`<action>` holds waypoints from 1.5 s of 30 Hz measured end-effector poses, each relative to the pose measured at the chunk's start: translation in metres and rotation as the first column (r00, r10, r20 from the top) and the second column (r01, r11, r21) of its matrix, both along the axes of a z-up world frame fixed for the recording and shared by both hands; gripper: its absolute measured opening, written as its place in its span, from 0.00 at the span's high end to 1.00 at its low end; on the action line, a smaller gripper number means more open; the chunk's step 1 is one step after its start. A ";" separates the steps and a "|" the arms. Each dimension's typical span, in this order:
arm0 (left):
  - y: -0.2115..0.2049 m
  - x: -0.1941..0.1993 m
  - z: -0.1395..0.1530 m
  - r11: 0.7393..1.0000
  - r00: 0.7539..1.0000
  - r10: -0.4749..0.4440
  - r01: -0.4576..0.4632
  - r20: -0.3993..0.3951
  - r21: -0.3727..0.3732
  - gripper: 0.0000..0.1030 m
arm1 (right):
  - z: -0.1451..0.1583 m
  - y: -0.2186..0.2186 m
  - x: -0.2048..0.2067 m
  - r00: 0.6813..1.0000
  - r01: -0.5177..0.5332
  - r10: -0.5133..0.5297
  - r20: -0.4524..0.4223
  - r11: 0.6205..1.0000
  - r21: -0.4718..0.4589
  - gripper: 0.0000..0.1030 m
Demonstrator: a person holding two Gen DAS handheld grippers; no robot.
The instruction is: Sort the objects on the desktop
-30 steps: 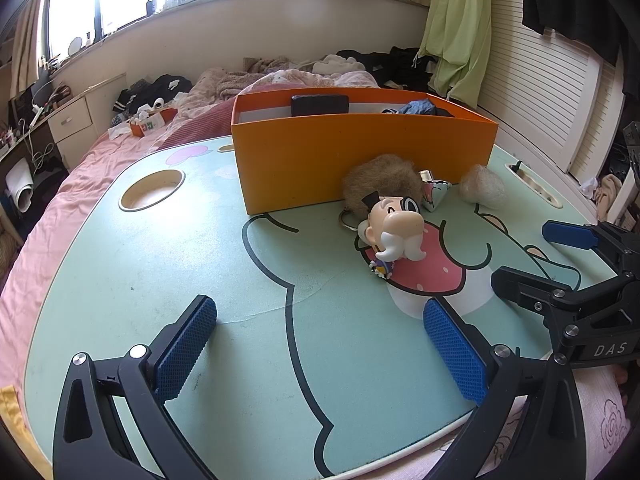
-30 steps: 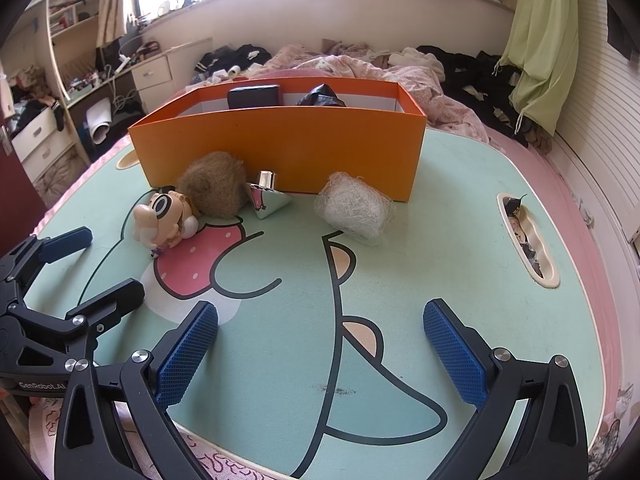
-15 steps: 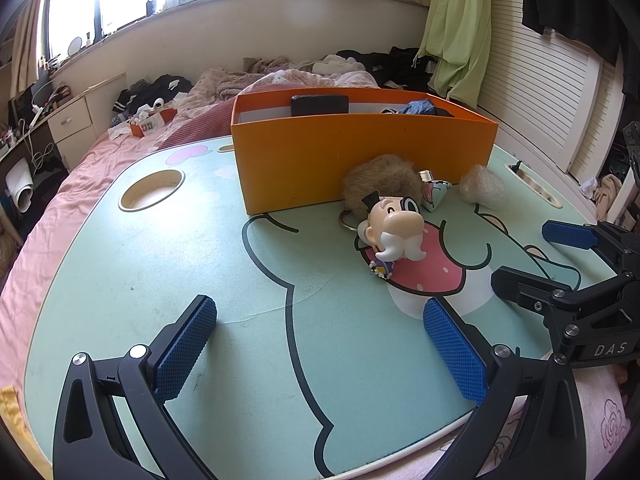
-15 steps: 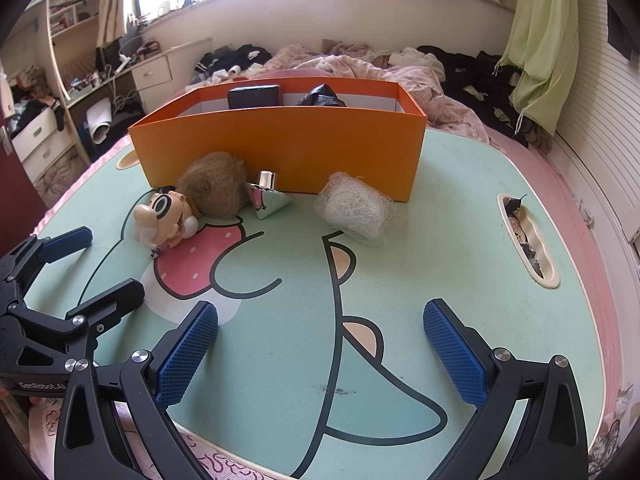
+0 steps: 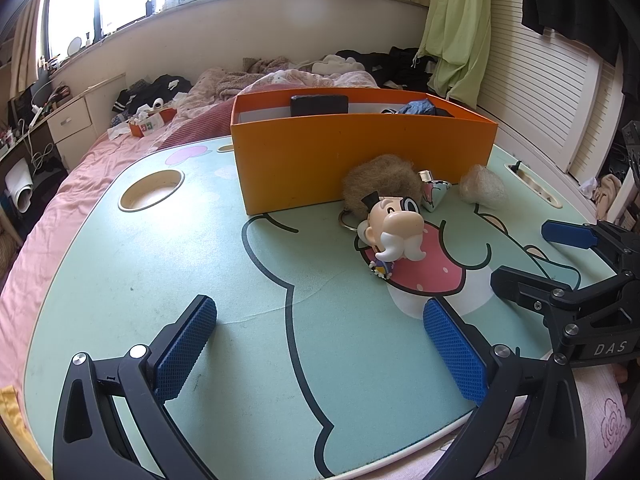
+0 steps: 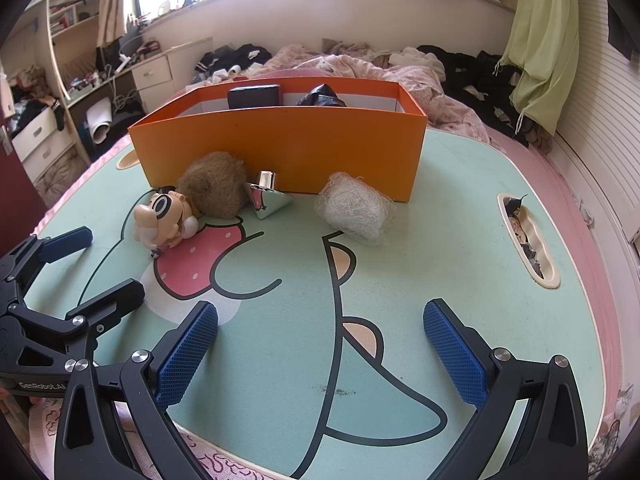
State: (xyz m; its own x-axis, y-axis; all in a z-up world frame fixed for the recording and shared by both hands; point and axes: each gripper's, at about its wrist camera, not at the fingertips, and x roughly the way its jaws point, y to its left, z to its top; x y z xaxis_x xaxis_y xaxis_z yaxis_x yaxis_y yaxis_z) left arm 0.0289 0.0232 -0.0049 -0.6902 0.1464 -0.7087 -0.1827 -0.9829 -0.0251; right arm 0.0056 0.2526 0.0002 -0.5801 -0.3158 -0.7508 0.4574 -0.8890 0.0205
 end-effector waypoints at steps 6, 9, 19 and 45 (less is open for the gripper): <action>0.000 0.000 0.000 1.000 1.000 0.000 0.000 0.000 0.000 0.00 | 0.001 -0.001 -0.002 1.000 0.002 -0.002 0.007 1.000 0.007 0.00; 0.001 0.000 0.000 1.000 1.000 -0.001 0.001 0.000 0.001 0.00 | 0.005 -0.002 -0.010 1.000 -0.006 0.006 0.022 1.000 -0.005 0.00; 0.001 -0.001 0.000 1.000 1.000 -0.004 0.004 -0.001 0.001 0.00 | 0.027 -0.009 -0.057 0.997 0.078 -0.077 0.014 0.995 -0.055 0.13; 0.004 -0.014 0.033 0.979 0.994 -0.103 0.106 -0.023 0.172 0.15 | 0.037 0.016 -0.010 1.000 -0.004 -0.002 -0.024 0.969 -0.245 0.68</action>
State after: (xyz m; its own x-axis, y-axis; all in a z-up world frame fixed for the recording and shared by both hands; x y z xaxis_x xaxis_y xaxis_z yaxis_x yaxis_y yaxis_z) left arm 0.0153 0.0268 0.0284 -0.6743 0.3375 -0.6568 -0.2857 -0.9394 -0.1894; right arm -0.0045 0.2688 0.0370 -0.5967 -0.4889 -0.6364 0.4609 -0.8580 0.2269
